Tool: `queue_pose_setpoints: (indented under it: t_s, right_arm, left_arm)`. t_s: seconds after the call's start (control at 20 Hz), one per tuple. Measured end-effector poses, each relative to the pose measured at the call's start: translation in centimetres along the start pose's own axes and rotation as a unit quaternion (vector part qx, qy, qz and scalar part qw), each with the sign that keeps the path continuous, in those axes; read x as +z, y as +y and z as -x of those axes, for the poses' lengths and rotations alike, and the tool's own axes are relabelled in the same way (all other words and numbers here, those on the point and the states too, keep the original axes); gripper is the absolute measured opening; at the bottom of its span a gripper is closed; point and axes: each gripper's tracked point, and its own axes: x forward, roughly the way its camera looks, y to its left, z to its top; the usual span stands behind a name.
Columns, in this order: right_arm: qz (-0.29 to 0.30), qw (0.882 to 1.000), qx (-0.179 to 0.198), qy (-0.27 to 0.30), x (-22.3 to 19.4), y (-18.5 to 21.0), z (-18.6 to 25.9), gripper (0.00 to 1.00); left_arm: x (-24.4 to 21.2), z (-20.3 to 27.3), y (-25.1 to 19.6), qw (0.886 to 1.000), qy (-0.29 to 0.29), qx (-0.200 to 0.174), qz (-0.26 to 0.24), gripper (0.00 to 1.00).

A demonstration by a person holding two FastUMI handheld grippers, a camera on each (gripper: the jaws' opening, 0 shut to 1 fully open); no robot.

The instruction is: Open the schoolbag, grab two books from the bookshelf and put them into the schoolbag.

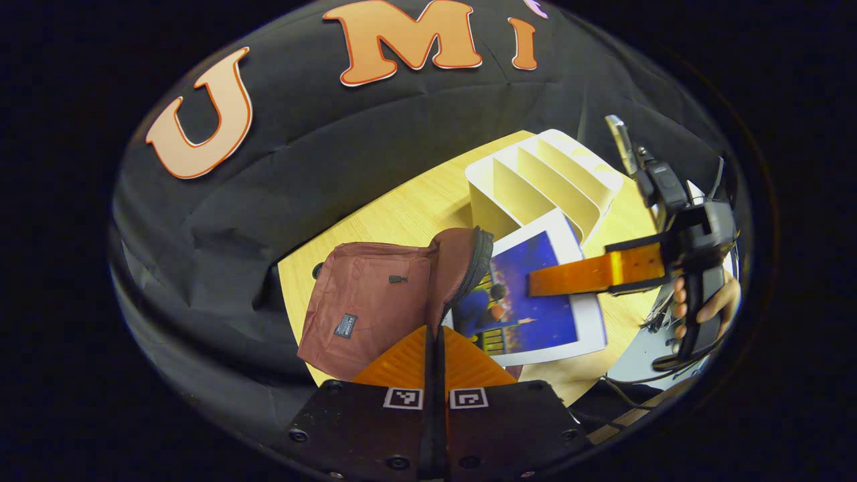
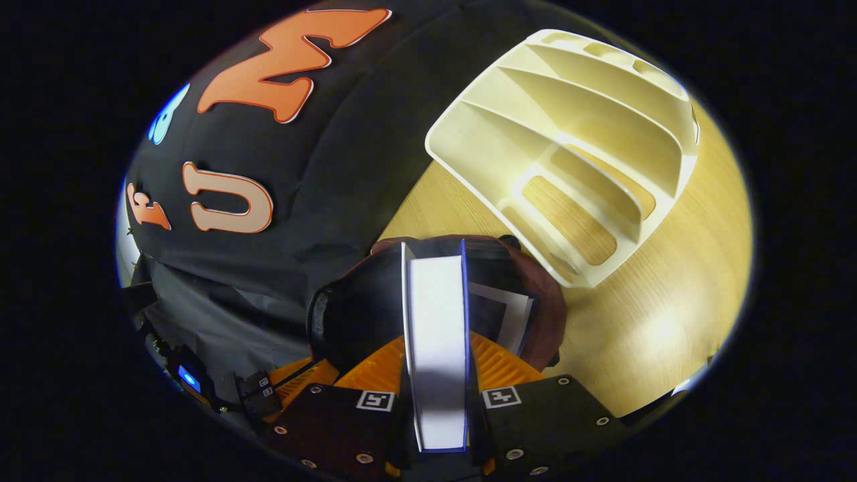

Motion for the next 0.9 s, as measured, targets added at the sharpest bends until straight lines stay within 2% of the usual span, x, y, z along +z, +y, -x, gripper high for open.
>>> queue_pose_setpoints:
  t_s: [0.3, 0.45, 0.65, 0.75, 0.85, 0.9]
  right_arm:
    - [-0.001, 0.999, 0.013, -0.035, -0.2, 1.4, -3.2, 0.33]
    - [0.005, 0.998, -0.001, -0.063, -0.4, 1.4, -4.0, 0.33]
    - [0.015, 0.998, -0.027, -0.051, -1.7, 1.7, -6.5, 0.35]
    - [0.024, 0.998, -0.052, -0.04, -2.3, 1.3, -6.8, 0.4]
    - [0.033, 0.995, -0.095, -0.02, -2.9, -0.4, -7.4, 0.49]
    - [0.036, 0.993, -0.112, -0.007, -3.6, -1.1, -7.4, 0.6]
  left_arm:
    - [0.7, 1.5, -1.8, 1.0, -0.011, -0.021, -0.011, 0.01]
    - [1.2, 1.8, -2.5, 0.999, -0.019, -0.035, -0.004, 0.01]
    - [1.2, 1.4, -2.2, 0.999, -0.019, -0.037, 0.01, 0.0]
    - [1.1, 1.3, -2.1, 0.999, -0.017, -0.042, 0.024, 0.0]
    - [1.0, 1.2, -1.6, 0.999, -0.015, -0.041, 0.032, 0.0]
    - [0.8, 1.0, -1.3, 0.999, -0.013, -0.039, 0.034, 0.01]
